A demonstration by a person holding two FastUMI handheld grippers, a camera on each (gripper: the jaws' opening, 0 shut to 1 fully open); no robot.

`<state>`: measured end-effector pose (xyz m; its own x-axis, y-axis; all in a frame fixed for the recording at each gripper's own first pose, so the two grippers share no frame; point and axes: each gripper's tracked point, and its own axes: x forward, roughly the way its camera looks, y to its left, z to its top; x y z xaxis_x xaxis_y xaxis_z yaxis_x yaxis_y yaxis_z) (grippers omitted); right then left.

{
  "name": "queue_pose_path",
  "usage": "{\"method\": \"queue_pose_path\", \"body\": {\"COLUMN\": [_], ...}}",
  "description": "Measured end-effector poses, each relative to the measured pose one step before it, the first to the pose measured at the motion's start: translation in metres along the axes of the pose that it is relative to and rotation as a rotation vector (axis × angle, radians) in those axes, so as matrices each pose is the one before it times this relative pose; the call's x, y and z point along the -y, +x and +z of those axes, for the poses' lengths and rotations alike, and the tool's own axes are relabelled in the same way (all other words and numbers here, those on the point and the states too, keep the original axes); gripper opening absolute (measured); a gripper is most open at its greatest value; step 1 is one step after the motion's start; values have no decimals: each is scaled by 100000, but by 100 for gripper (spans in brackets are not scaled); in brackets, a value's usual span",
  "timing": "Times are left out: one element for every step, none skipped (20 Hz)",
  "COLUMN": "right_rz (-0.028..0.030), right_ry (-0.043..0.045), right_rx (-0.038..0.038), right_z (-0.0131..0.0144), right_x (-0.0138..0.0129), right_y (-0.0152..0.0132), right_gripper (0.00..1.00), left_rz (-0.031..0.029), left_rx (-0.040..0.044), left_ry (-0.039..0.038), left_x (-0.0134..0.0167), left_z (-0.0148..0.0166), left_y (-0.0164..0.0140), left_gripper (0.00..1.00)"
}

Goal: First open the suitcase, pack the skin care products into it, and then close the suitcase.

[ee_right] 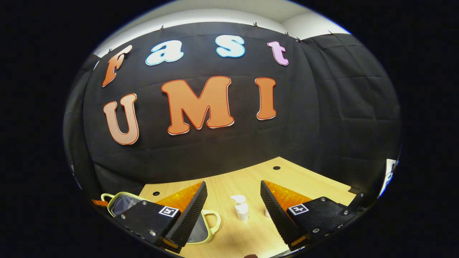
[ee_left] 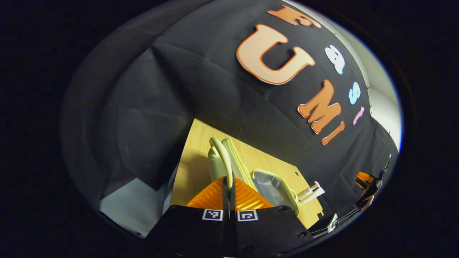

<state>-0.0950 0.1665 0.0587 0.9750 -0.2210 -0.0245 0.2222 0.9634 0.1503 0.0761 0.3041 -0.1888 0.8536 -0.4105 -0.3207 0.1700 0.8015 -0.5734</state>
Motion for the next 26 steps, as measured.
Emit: {"method": "queue_pose_path", "body": {"right_rz": [-848, -581, -528, -362, -369, -508, -232, -91, 77, 233, 240, 177, 88, -158, -289, -57, 155, 164, 418, 565, 740, 1097, 1389, 1499, 1503, 1675], "right_ry": [-761, 227, 815, 998, 585, 77, -532, -1052, -991, -735, -303, -2, 49, -274, -600, -532, -433, -590, -712, -1030, -893, -547, -349, -762, -1722, -2635], "right_rx": [-173, 123, -62, -403, -538, -601, -457, -54, 193, 90, 59, -33, -91, -316, -398, -445, -205, -20, -22, -21, -52, -39, 100, 479, 526, 824], "right_z": [12, 97, 29, -183, -256, -249, -278, -208, -24, -107, -3, -78, -112, -198, -248, -179, -94, -61, -1, 41, 49, 17, 162, 308, 158, 43], "right_x": [212, 51, 158, 83, 114, 182, 83, -24, 32, 70, 78, 43, 229, 327, 376, 401, 377, 497, 358, 484, 499, 534, 471, 432, 585, 620], "right_y": [135, 19, 123, 14, 3, 64, -10, -55, -106, -116, -81, -57, -56, 52, 92, 155, 210, 293, 369, 502, 513, 585, 469, 527, 642, 692], "right_gripper": [95, 95, 95, 95, 95, 95, 95, 95, 95, 95, 95, 95, 95, 95, 95, 95, 95, 95, 95, 95, 95, 95, 95, 95, 95, 95], "left_rz": [-588, -430, -374, 276, 1970, 785, 901, 1092, 1778, 1091, 2021, 2006, 1751, 1820, 3394, 5373, 4348, 3111, 2104, 1413, 2004, 1164, 656, 961, 150, 1650], "left_rx": [-336, -212, -363, -883, -1202, -2297, -1222, -716, -732, -588, 1413, 2448, 3083, 3186, 3882, 4680, 4942, 6371, 6630, 7173, 6669, 6258, 5916, 6478, 6644, 5993], "left_ry": [-2722, -2555, -2984, -3360, -4538, -5291, -3519, -2371, -2229, -2297, -385, 1496, 2102, 3018, 4053, 4811, 5934, 6481, 6472, 5435, 4556, 4236, 3779, 3666, 3046, 1878], "left_x": [-1395, -1291, -1267, -1395, -1509, -970, -902, -942, -790, -373, -507, -557, -75, 372, 59, 159, 914, 1303, 1718, 2516, 2354, 2749, 2983, 2852, 2768, 3213], "left_z": [-561, -987, -684, -767, -764, -845, -583, -310, -409, -340, 57, 315, 418, 651, 1158, 1342, 1525, 2074, 2014, 1858, 2731, 2362, 2577, 2348, 2453, 2060], "left_y": [661, 820, 415, 121, 282, 396, 173, 311, 258, 223, 90, -56, -205, -401, -584, -909, -1318, -1223, -1771, -1829, -1636, -1487, -1572, -1286, -1243, -867], "left_gripper": [1, 1, 1, 1, 1, 0, 1, 1, 1, 1, 1, 3, 23, 24, 42, 60, 78, 96, 96, 96, 95, 95, 95, 95, 96, 96]}}
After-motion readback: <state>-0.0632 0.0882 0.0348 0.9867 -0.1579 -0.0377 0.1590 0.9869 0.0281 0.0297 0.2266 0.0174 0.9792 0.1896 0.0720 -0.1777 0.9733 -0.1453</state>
